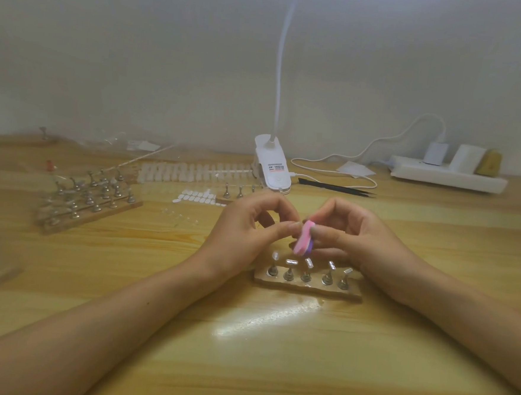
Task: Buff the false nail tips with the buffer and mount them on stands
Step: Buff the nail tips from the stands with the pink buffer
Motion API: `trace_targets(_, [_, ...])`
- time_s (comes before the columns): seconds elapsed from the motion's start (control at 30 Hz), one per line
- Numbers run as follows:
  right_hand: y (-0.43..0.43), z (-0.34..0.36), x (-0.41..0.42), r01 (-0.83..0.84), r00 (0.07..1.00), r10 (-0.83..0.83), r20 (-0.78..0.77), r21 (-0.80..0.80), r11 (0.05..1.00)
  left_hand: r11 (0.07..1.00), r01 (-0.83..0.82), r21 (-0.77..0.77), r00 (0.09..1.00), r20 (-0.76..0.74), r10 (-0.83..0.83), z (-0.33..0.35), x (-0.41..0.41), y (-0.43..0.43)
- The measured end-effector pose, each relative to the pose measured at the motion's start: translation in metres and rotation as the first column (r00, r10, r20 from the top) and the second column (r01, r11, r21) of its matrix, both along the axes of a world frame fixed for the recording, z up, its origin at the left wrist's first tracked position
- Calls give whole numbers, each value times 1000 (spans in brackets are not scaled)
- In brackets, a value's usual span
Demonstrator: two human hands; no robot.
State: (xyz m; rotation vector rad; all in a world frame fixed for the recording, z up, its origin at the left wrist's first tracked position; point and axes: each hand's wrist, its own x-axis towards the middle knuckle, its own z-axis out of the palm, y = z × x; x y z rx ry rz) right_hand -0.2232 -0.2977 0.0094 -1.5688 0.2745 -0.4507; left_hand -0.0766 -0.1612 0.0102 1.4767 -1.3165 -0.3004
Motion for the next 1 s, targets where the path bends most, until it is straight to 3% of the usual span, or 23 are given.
trace_targets(0.13, [-2, 0, 0, 102, 993, -105, 50, 62, 993, 1000, 16, -5, 999, 31, -16, 0, -1, 0])
trace_targets(0.27, [2, 1, -1, -5, 1000, 5, -14, -17, 1000, 1000, -3, -3, 1000, 24, 3, 0, 1, -1])
trace_targets(0.4, [0, 1, 0, 115, 992, -118, 44, 66, 991, 1000, 3, 3, 1000, 5, -3, -1, 1, -1])
trace_targets(0.53, [2, 0, 0, 22, 1000, -22, -17, -33, 999, 1000, 6, -3, 1000, 13, -6, -1, 1, -1])
trace_targets(0.63, [-1, 0, 0, 115, 993, -116, 37, 35, 993, 999, 36, -2, 999, 13, -36, -2, 0, -1])
trace_targets(0.77, [2, 0, 0, 14, 1000, -14, -6, -17, 1000, 1000, -13, -15, 999, -44, 12, -2, 2, -1])
trace_targets(0.93, [-1, 0, 0, 95, 995, -95, 27, 21, 995, 1000, -3, -30, 1000, -28, 2, -1, 1, -1])
trace_targets(1.0, [0, 1, 0, 56, 998, -56, 10, 5, 998, 1000, -7, -24, 1000, -20, 6, -1, 0, 0])
